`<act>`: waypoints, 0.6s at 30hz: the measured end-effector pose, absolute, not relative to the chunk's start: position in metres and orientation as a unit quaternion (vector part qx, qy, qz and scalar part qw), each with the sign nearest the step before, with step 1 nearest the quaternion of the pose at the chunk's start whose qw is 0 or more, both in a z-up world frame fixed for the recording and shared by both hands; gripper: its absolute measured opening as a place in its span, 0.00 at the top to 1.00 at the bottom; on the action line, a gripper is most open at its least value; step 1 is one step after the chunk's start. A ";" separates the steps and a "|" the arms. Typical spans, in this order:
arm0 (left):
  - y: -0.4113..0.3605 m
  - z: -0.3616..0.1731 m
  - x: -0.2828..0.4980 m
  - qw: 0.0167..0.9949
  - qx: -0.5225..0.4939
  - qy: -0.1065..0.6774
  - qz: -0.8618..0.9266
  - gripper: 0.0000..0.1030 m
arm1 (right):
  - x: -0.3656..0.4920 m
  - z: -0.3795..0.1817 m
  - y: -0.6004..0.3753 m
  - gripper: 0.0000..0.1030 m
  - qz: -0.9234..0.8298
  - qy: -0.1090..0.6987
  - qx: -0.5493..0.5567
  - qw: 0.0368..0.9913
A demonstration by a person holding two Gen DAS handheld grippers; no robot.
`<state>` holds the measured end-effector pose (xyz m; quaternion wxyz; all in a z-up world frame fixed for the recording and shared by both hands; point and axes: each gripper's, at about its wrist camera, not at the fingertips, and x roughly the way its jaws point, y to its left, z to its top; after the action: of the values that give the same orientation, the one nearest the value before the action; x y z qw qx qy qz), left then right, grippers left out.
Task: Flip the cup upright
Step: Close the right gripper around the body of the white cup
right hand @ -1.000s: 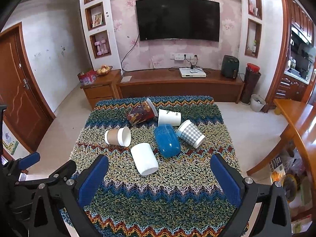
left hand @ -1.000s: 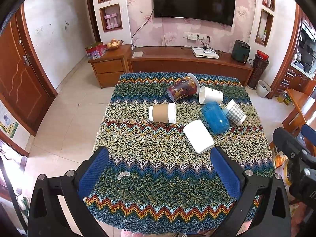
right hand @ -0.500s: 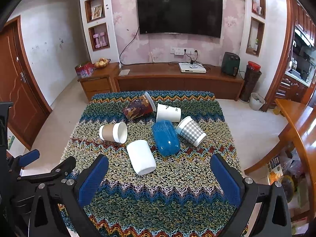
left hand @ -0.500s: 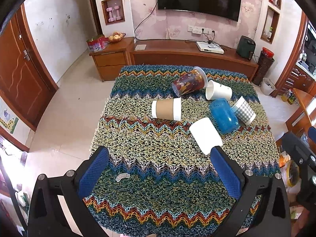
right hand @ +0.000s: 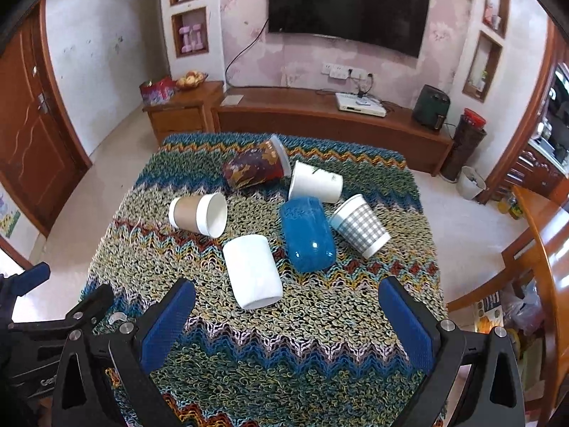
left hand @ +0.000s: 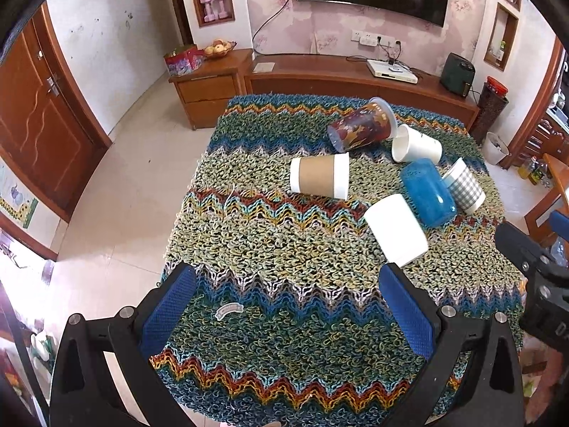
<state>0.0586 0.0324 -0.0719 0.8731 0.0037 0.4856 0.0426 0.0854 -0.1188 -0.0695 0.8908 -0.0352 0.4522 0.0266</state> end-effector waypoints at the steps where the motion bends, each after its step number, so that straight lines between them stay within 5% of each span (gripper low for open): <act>1: 0.034 -0.074 0.059 0.872 0.003 0.488 0.044 0.01 | 0.089 -0.073 -0.118 0.00 0.030 0.455 -0.038 0.889; 18: 0.045 -0.104 0.068 0.857 -0.005 0.514 0.041 0.01 | 0.154 -0.158 -0.072 0.15 0.092 0.550 -0.093 0.825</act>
<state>0.0681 0.0450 -0.1044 0.8567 -0.0050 0.5143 0.0406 0.1538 -0.0719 -0.1581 0.8251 -0.0933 0.5497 0.0920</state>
